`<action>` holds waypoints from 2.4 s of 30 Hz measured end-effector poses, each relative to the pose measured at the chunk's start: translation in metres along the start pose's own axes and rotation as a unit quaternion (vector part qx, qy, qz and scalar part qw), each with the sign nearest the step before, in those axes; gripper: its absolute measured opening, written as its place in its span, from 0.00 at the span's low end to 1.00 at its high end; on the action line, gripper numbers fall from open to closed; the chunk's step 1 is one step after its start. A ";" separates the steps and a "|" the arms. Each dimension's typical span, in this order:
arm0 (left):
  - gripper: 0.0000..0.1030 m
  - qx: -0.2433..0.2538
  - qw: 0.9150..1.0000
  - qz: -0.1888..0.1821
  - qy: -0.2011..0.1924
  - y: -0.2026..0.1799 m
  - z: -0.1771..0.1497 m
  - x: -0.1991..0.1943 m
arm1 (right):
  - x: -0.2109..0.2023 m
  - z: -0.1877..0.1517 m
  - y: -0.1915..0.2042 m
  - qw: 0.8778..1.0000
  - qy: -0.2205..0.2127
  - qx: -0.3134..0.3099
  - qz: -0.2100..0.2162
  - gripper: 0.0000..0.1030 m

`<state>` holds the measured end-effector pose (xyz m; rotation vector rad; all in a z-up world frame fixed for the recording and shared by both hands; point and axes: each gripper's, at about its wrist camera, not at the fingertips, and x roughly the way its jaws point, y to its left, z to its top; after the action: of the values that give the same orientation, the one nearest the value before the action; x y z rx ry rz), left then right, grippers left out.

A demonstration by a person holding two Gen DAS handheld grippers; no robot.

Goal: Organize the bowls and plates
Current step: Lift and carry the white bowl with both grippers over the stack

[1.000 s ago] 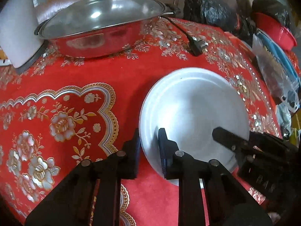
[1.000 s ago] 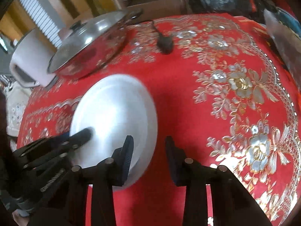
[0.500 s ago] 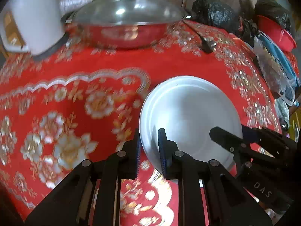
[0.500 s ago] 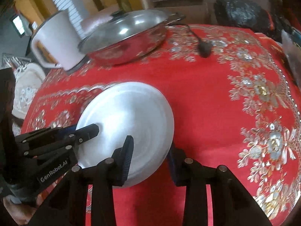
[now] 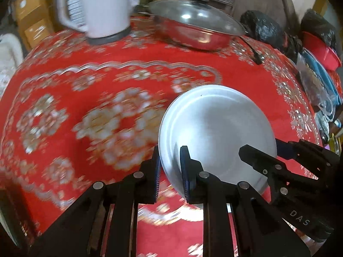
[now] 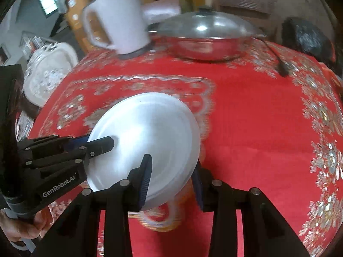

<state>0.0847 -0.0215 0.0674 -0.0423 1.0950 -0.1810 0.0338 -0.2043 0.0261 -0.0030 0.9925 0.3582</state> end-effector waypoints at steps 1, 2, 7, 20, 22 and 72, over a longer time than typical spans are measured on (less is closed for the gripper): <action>0.16 -0.006 1.000 0.002 0.000 0.008 -0.005 -0.004 | 0.000 -0.001 0.013 1.000 0.000 -0.010 0.003 0.36; 0.16 -0.013 1.000 0.003 -0.001 0.019 -0.011 -0.008 | 0.000 -0.002 0.021 1.000 0.000 -0.017 0.005 0.36; 0.16 -0.047 0.999 0.011 -0.012 0.060 -0.033 -0.032 | 0.005 -0.007 0.067 0.998 0.003 -0.050 0.028 0.36; 0.16 -0.091 0.992 0.066 -0.060 0.133 -0.086 -0.088 | 0.022 -0.018 0.158 0.990 0.018 -0.122 0.070 0.37; 0.16 -0.095 0.991 0.074 -0.065 0.140 -0.092 -0.093 | 0.021 -0.020 0.171 0.989 0.017 -0.131 0.073 0.37; 0.16 -0.249 0.954 0.135 -0.099 0.297 -0.201 -0.171 | 0.049 -0.038 0.375 0.942 0.040 -0.306 0.130 0.40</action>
<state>-0.1330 0.3101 0.0892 -0.3538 0.9119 0.3437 -0.0844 0.1565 0.0252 -0.4565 0.9296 0.9069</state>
